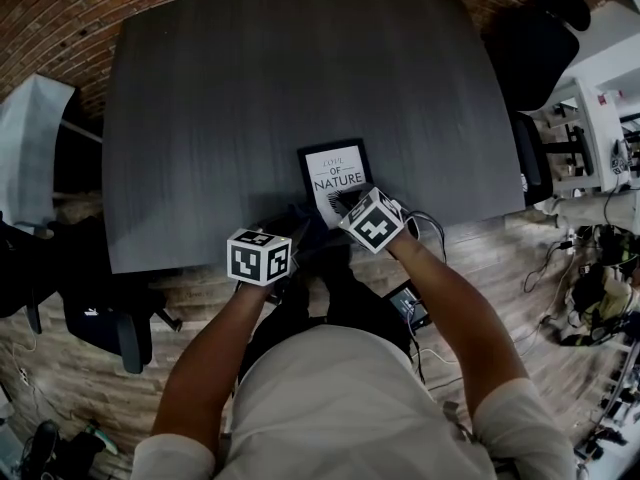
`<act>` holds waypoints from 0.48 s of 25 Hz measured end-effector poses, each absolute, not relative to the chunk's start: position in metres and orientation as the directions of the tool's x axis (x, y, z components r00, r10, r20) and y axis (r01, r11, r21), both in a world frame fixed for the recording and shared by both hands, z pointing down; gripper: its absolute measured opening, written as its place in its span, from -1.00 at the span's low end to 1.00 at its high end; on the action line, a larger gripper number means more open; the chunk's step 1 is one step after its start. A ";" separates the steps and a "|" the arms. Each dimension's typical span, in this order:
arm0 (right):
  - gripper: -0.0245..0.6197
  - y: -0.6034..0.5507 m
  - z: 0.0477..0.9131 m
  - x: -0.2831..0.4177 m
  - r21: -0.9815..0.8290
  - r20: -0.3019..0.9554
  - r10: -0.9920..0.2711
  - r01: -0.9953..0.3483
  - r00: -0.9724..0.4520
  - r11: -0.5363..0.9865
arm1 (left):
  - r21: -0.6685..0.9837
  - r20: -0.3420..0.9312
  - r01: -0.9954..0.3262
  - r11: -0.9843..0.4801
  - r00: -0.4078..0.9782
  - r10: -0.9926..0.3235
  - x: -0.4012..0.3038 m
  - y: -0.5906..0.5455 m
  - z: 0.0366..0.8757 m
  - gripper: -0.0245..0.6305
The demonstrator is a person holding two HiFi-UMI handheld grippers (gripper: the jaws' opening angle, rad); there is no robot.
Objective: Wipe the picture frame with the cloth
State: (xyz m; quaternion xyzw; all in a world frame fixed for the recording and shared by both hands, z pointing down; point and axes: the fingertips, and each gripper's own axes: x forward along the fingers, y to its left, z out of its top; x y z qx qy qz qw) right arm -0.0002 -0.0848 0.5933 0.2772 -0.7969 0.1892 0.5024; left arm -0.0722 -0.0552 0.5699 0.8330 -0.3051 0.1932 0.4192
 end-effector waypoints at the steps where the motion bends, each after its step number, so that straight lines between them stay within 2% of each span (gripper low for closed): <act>1: -0.82 -0.085 0.593 0.000 -0.021 0.905 -0.254 -0.635 -0.340 0.772 | 0.585 0.576 -0.666 -0.462 0.743 -0.342 -0.072 -0.052 0.570 -0.69; 12: -0.82 -0.086 0.593 0.001 0.014 0.903 -0.292 -0.657 -0.316 0.753 | 0.619 0.569 -0.604 -0.501 0.785 -0.243 -0.066 -0.019 0.568 -0.69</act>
